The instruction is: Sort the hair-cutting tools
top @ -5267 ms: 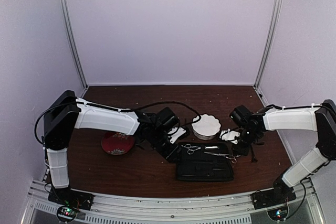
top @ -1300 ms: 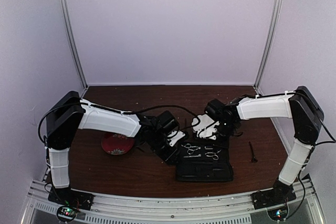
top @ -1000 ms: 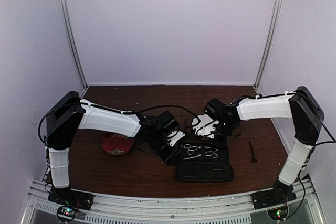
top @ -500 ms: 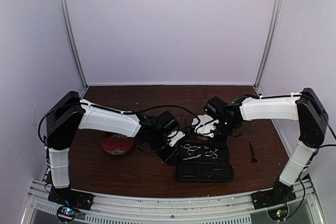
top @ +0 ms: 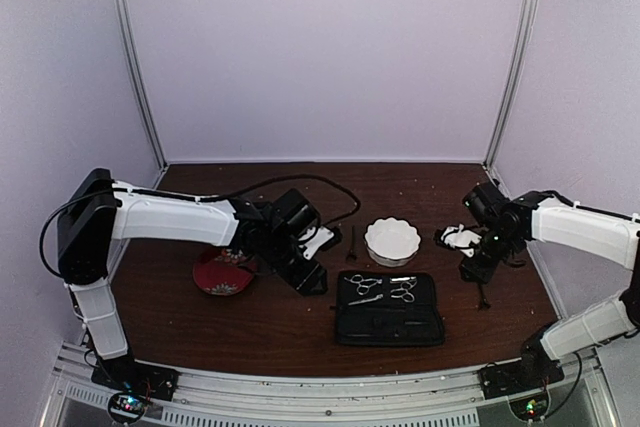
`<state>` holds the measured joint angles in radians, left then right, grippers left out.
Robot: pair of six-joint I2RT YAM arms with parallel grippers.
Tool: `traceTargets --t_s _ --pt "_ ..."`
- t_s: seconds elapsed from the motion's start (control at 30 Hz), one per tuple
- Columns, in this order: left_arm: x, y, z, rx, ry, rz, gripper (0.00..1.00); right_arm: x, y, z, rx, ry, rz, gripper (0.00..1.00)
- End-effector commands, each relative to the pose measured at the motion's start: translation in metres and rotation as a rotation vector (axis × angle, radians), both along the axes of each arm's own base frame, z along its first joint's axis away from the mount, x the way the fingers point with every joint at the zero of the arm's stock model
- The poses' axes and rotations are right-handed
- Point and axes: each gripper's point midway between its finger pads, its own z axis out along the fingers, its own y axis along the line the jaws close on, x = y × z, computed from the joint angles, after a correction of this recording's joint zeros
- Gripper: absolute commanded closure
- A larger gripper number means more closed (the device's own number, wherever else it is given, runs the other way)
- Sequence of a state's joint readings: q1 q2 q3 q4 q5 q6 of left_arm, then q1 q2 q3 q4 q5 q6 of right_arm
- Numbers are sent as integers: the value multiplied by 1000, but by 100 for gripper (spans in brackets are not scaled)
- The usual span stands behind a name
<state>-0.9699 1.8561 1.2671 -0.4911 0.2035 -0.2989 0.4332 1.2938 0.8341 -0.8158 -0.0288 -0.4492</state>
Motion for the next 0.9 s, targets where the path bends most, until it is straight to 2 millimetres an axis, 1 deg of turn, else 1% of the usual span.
traceTargets --t_s 0.0,0.13,0.17,0.23,0.27,0.3,0.33,0.43,0.53,0.6,0.8,0.87 --pt "13 -9 22 -37 -64 -10 50 -17 -45 -7 -93 47 -107 70" --pt "15 -11 27 -44 -69 -10 50 -41 -62 -25 -122 152 -109 69" --pt "15 -11 28 -46 -69 -12 50 -45 -64 -28 -128 166 -106 68" --pt "13 -12 31 -55 -66 -23 51 -46 -66 -28 -118 175 -101 67" --pt "9 -14 33 -69 -59 -40 52 -47 -67 -28 -118 180 -94 67" --pt "5 -16 36 -89 -50 -61 55 -48 -68 -28 -126 187 -81 67" --pt "-1 -19 40 -117 -39 -91 61 -50 -68 -29 -134 198 -64 67" --pt "-16 -25 46 -160 -35 -160 71 -52 -71 -34 -154 218 -41 67" --pt "-39 -34 49 -199 -17 -275 75 -51 -70 -42 -157 231 -29 68" --pt "-48 -40 51 -211 -16 -321 77 -48 -70 -46 -160 237 -24 70" --pt "-61 -49 46 -233 38 -386 79 -44 -67 -58 -161 257 -6 79" --pt "-65 -51 44 -238 59 -406 80 -44 -67 -62 -165 266 2 87"
